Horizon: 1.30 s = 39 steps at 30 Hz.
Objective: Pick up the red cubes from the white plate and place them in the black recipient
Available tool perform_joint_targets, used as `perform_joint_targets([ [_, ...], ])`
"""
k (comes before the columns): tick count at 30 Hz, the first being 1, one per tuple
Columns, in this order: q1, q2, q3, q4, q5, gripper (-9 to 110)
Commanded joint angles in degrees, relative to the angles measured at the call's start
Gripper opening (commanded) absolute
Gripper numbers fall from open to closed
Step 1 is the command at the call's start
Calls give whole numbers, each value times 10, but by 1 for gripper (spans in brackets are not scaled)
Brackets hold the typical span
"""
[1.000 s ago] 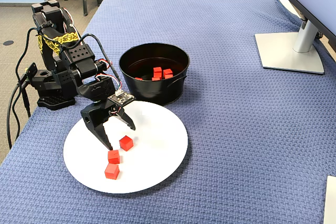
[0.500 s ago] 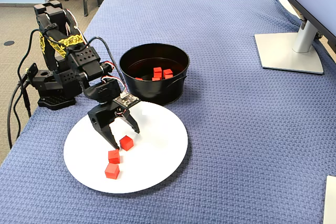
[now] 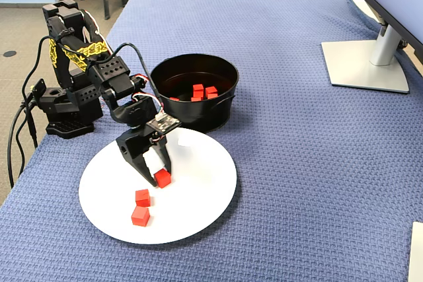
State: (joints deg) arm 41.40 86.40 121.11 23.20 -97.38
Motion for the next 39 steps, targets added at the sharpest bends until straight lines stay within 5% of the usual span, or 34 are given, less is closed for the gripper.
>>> perform_joint_targets([
  [1, -4, 16, -25, -13, 16, 0],
  [11, 7, 225, 79, -44, 135, 0],
  [19, -49, 388, 47, 132, 348, 0],
  [24, -162, 405, -75, 262, 533, 0],
  [28, -288, 392, -97, 247, 653, 0],
  [37, -557, 349, -79, 279, 782, 0],
  [39, -596, 337, -69, 299, 768, 17],
])
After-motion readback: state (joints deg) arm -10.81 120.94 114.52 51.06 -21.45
